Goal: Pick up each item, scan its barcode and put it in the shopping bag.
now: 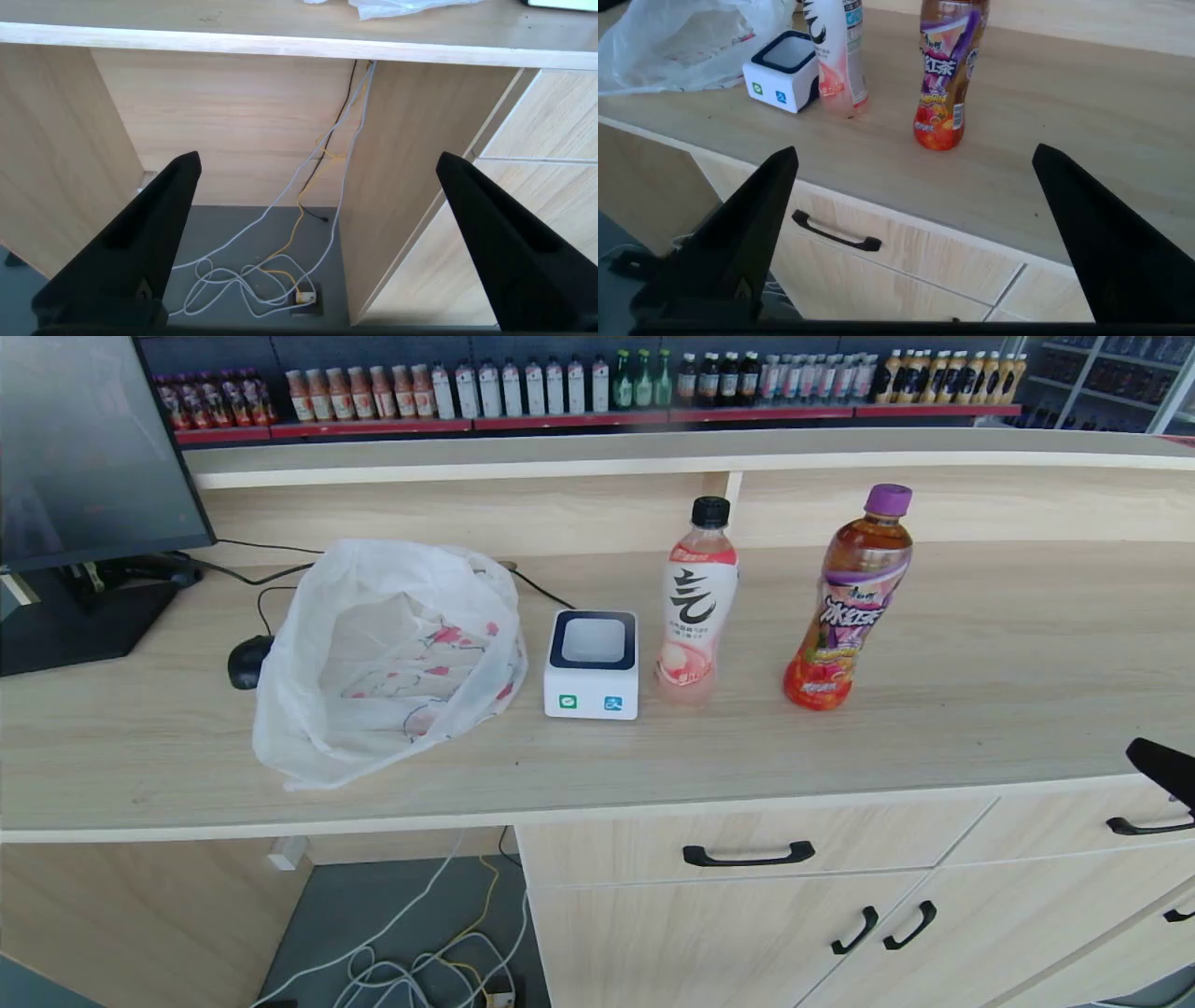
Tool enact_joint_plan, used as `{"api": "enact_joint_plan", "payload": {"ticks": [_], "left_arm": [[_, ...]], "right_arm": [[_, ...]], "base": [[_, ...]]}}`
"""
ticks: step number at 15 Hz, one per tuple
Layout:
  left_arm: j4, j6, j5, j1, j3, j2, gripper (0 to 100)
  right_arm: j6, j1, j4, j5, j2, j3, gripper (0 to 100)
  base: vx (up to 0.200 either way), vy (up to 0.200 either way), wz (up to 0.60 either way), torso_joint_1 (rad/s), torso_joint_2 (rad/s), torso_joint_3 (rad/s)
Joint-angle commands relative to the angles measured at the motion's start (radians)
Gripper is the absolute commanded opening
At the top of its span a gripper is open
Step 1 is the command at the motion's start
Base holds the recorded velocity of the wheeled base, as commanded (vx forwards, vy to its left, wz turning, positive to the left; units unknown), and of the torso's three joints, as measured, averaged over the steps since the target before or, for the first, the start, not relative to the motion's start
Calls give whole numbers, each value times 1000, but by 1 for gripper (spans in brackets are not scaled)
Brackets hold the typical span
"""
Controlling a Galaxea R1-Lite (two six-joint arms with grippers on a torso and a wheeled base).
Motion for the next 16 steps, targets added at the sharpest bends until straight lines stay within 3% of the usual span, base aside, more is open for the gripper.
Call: {"api": "enact_joint_plan", "payload": {"ticks": [1, 4, 6, 7, 9, 10, 13, 16], "left_arm": [[0, 0, 0, 0, 0, 1, 100], [0, 0, 0, 0, 0, 1, 100], [0, 0, 0, 0, 0, 1, 100], [0, 0, 0, 0, 0, 1, 100], [0, 0, 0, 0, 0, 1, 100], [0, 0, 0, 0, 0, 1, 100], [0, 0, 0, 0, 0, 1, 100], [0, 0, 0, 0, 0, 0, 100]], "right_arm": [[-14, 12, -11, -3, 122, -79, 100], [-57, 55, -25, -95, 188, -148, 100], [-59, 167, -65, -234, 224, -161, 100], [-57, 279, -102, -379, 270, -176, 100], [-51, 387, -167, -523, 333, -190, 100], [-53, 436, -290, -607, 423, -202, 100], [-56, 440, -468, -629, 537, -205, 100], [-53, 442, -479, -627, 569, -208, 100]], "base": [[0, 0, 0, 0, 0, 0], [0, 0, 0, 0, 0, 0], [0, 0, 0, 0, 0, 0], [0, 0, 0, 0, 0, 0], [0, 0, 0, 0, 0, 0], [0, 0, 0, 0, 0, 0], [0, 0, 0, 0, 0, 0], [0, 0, 0, 0, 0, 0]]}}
